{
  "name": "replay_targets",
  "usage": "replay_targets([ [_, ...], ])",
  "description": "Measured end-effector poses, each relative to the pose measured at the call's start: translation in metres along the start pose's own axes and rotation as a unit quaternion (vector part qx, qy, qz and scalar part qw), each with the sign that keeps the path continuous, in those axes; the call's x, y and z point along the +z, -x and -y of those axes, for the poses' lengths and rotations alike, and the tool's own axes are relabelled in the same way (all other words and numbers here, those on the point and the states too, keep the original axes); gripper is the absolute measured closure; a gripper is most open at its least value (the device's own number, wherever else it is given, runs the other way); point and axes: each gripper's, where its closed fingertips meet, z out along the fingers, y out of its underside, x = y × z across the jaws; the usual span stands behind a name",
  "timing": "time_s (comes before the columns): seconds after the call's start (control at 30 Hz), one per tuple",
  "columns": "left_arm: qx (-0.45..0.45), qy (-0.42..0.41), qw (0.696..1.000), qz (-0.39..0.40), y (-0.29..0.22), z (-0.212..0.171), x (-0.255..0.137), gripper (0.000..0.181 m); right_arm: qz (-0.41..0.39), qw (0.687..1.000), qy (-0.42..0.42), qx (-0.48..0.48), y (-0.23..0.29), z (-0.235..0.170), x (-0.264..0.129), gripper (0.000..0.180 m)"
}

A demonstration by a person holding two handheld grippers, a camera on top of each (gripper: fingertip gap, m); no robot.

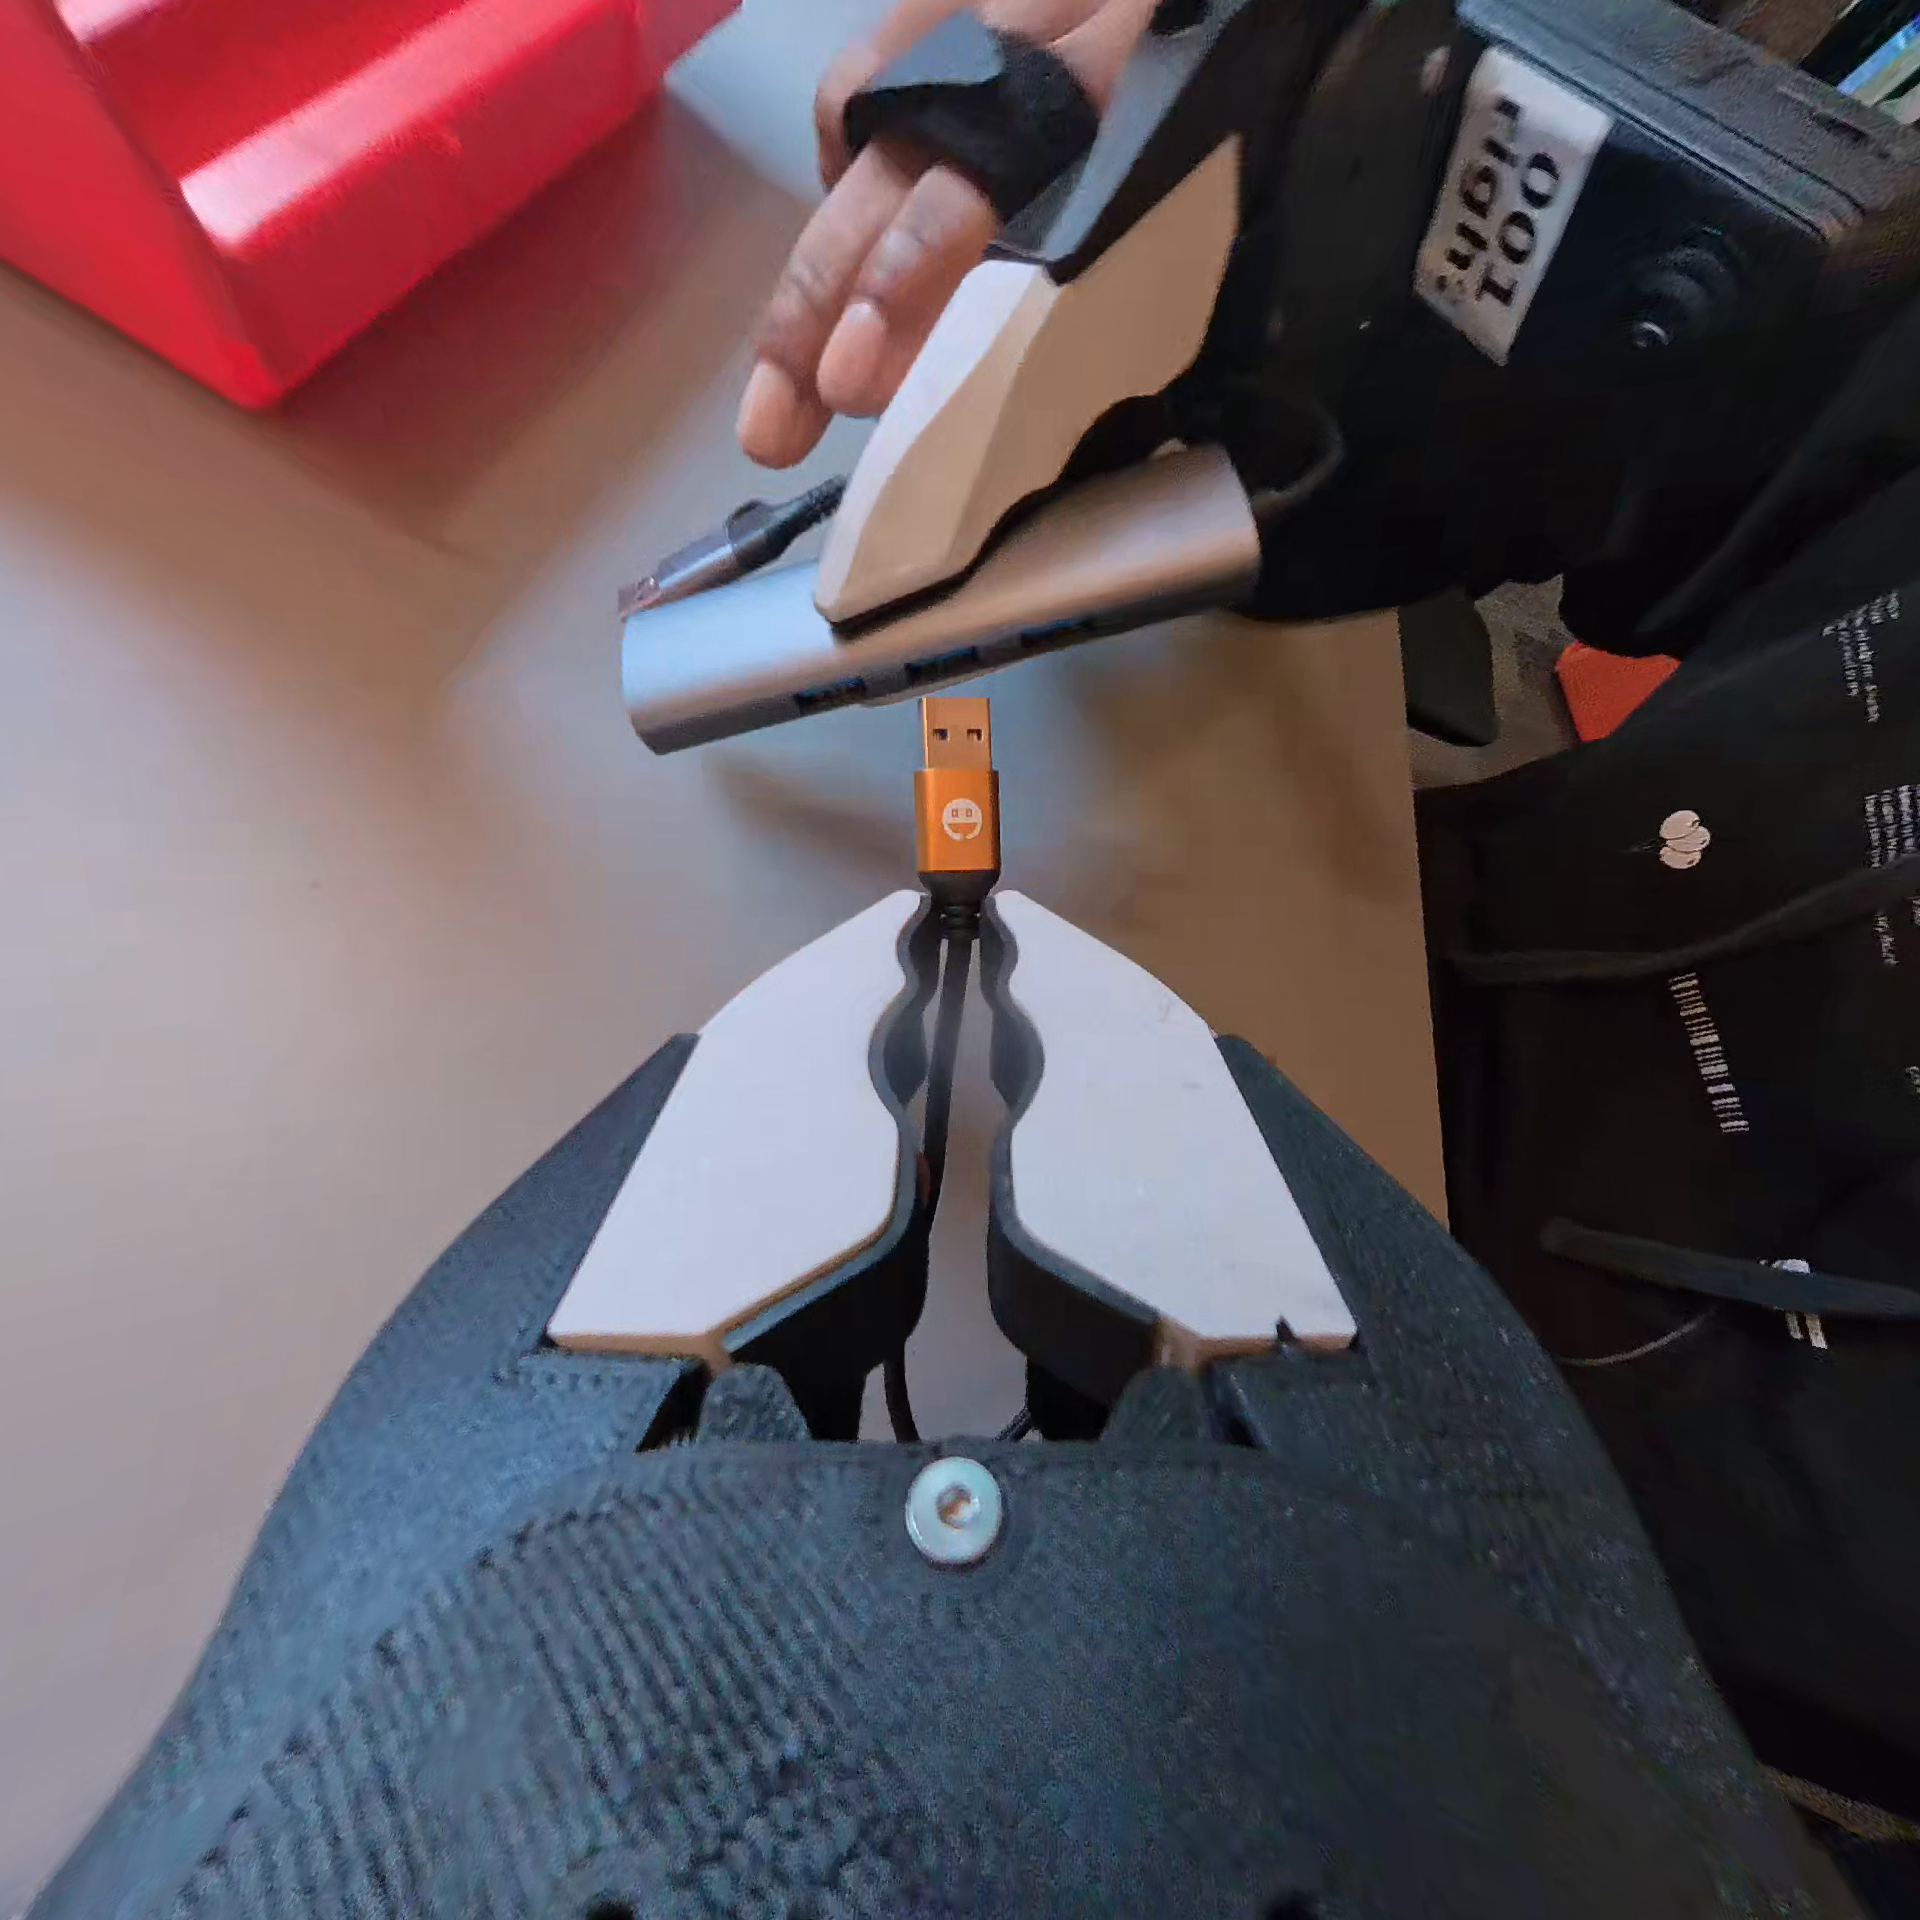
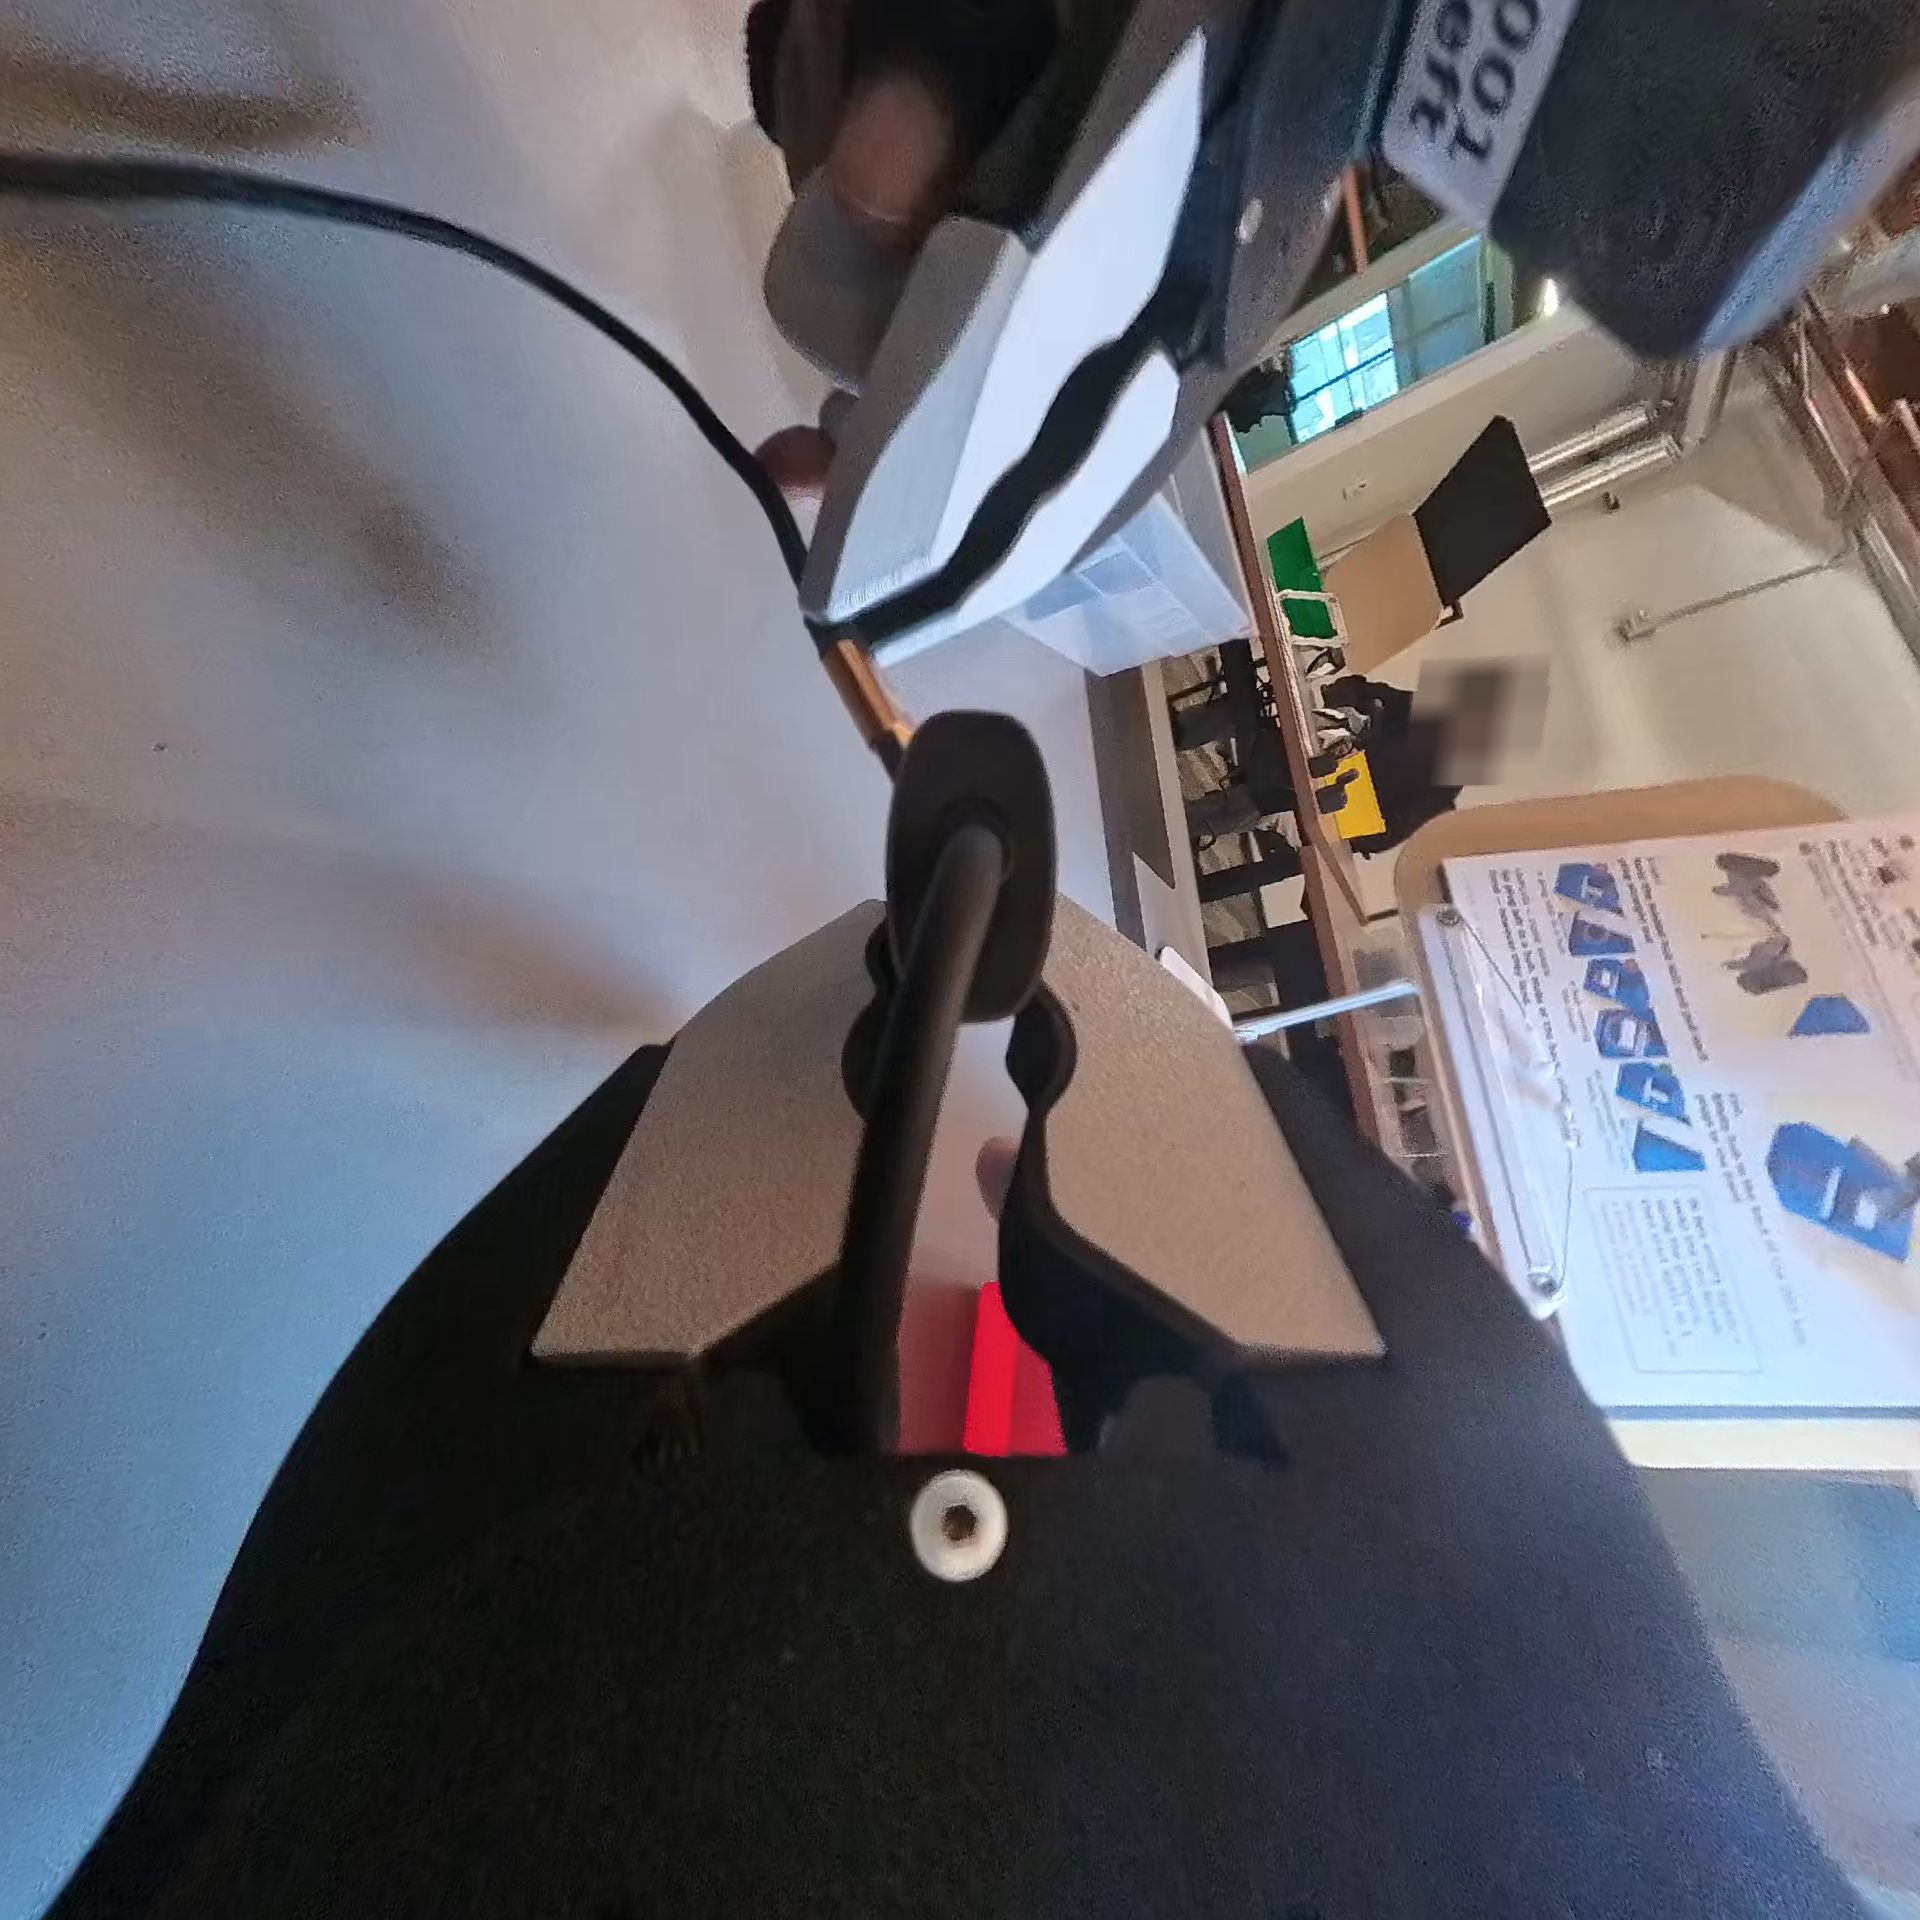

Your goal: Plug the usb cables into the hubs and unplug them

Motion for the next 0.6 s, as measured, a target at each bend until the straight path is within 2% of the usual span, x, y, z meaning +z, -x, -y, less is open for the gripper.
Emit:
replay_targets([
  [0.27, -0.040, 0.016, 0.998, -0.049, 0.002, -0.020, 0.006, 0.173, 0.022, 0.993, 0.034, -0.112, 0.022, -0.001, 0.013, 0.162],
  [0.6, -0.070, 0.039, 0.994, -0.073, 0.002, -0.034, 0.011, 0.173, 0.016, 0.987, 0.036, -0.156, 0.030, 0.008, 0.017, 0.162],
])
